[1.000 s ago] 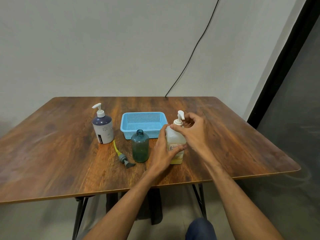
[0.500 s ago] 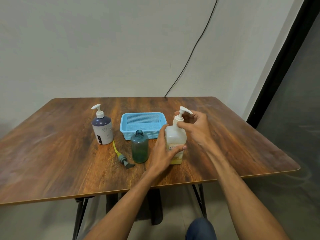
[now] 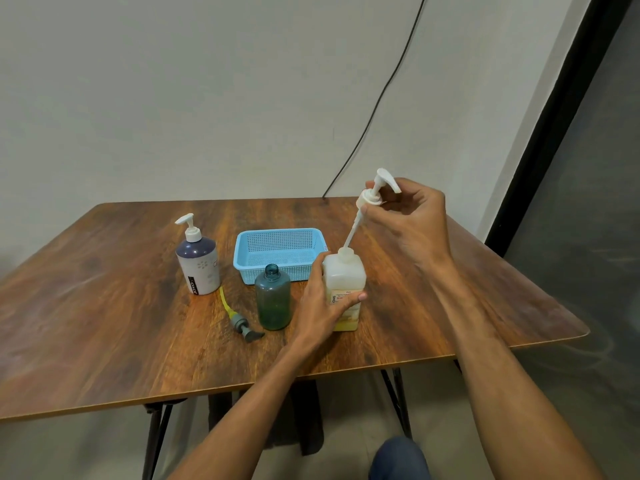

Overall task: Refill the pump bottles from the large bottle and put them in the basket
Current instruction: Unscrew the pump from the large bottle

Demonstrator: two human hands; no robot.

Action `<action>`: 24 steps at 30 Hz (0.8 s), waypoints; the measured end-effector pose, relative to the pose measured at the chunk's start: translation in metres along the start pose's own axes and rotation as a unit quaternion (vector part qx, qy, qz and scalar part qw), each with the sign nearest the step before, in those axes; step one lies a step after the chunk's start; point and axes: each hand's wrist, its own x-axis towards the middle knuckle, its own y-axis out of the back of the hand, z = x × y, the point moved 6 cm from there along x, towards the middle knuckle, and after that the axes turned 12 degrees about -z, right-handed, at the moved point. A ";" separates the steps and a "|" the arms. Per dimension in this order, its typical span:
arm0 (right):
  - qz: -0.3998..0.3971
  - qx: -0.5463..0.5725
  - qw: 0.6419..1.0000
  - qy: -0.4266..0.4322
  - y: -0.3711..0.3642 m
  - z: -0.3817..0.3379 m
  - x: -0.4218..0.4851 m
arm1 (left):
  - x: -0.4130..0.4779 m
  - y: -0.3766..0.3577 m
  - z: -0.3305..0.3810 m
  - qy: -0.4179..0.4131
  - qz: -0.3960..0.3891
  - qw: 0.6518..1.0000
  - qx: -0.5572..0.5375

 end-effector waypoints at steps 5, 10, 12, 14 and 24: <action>0.016 -0.020 1.000 0.006 0.009 -0.015 0.003 | 0.001 -0.001 0.000 0.004 -0.002 1.000 -0.006; 0.047 -0.036 0.998 0.032 0.019 -0.040 -0.001 | 0.001 -0.001 0.004 -0.003 -0.010 1.000 -0.008; 0.062 -0.049 0.996 0.051 0.022 -0.049 -0.004 | 0.000 0.000 0.004 -0.002 -0.010 1.000 -0.007; 0.080 -0.057 0.992 0.074 0.028 -0.054 -0.008 | -0.001 0.000 0.005 -0.002 -0.008 1.000 -0.007; 0.118 -0.244 0.963 -0.008 0.017 0.051 -0.063 | -0.002 0.000 0.005 0.001 -0.007 1.000 0.002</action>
